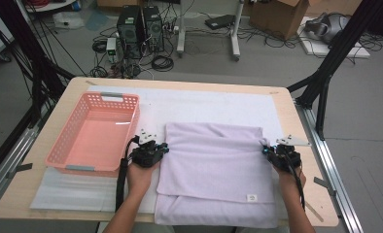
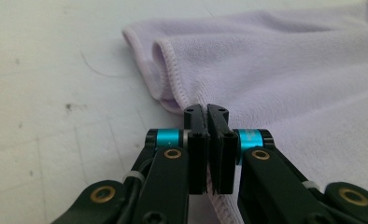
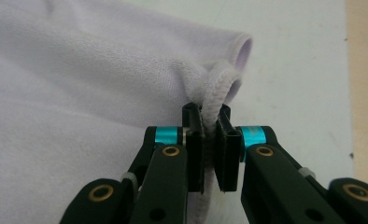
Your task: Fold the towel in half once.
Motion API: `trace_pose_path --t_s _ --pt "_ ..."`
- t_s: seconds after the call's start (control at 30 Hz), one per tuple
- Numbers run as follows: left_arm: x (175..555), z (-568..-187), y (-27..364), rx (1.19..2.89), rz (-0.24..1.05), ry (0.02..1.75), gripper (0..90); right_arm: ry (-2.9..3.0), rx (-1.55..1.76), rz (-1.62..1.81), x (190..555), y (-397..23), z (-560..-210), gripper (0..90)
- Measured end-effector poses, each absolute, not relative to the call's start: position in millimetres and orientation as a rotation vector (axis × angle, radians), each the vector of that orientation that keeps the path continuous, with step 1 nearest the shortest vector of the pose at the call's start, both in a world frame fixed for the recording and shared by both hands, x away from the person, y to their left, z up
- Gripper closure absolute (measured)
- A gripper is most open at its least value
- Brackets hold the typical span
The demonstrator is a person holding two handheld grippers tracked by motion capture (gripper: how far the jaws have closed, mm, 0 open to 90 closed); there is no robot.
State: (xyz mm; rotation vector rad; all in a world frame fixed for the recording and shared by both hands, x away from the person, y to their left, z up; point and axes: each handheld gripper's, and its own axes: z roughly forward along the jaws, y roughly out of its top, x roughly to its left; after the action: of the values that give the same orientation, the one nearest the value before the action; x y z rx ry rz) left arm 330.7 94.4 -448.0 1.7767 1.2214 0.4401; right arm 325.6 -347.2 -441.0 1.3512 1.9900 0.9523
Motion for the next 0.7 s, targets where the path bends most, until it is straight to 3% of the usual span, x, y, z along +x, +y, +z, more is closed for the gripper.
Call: trace_pose_path --t_s 0.17,0.3,0.4,0.7 --pt "333 -450 94 1.747 0.456 1.213 85.6 1.93 1.354 0.939 334 -346 -445 83.9" --pt "322 -445 100 1.741 0.389 1.18 59.6 1.919 1.436 1.002 326 -350 -441 68.2" --pt "304 -445 105 1.739 0.349 1.135 54.1 1.904 1.428 1.091 308 -358 -433 64.0" --pt "242 -451 120 1.746 0.337 1.07 52.2 1.983 1.38 1.158 232 -374 -433 62.1"
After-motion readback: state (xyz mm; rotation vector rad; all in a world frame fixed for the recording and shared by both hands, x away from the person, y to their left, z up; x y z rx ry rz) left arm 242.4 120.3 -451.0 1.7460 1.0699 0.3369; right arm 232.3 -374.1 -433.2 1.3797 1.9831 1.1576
